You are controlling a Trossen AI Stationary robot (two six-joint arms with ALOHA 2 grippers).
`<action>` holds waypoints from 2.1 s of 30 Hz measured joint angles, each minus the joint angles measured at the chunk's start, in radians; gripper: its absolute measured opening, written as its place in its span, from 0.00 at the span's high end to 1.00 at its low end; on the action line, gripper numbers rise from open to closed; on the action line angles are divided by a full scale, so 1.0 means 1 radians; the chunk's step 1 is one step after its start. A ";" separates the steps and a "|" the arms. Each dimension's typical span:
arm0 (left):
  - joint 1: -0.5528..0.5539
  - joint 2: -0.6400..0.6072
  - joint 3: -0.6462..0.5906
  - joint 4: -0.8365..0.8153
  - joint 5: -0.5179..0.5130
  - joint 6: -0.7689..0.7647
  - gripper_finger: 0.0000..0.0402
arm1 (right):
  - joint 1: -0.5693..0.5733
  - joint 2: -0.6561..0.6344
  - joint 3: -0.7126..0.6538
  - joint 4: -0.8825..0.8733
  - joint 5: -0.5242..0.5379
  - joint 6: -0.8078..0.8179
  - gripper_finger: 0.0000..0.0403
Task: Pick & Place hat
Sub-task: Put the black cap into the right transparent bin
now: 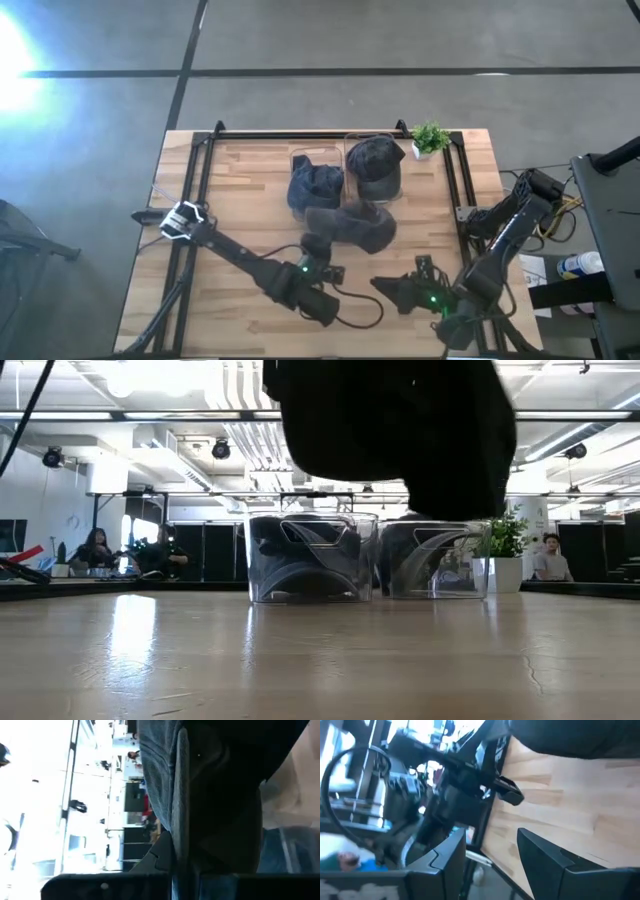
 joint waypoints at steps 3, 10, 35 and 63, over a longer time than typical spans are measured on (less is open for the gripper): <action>0.001 0.000 -0.005 0.052 -0.016 0.060 0.97 | -0.022 -0.005 -0.006 0.005 0.010 0.040 0.57; -0.008 -0.001 -0.004 0.246 -0.044 0.183 0.98 | -0.092 -0.007 -0.009 0.030 0.010 0.048 0.57; -0.021 -0.001 -0.006 0.319 0.012 0.279 0.98 | -0.259 -0.005 -0.027 0.071 0.001 0.019 0.75; -0.088 -0.044 -0.003 0.238 0.451 -0.592 0.89 | -0.219 -0.170 -0.231 0.050 -0.111 -0.204 0.97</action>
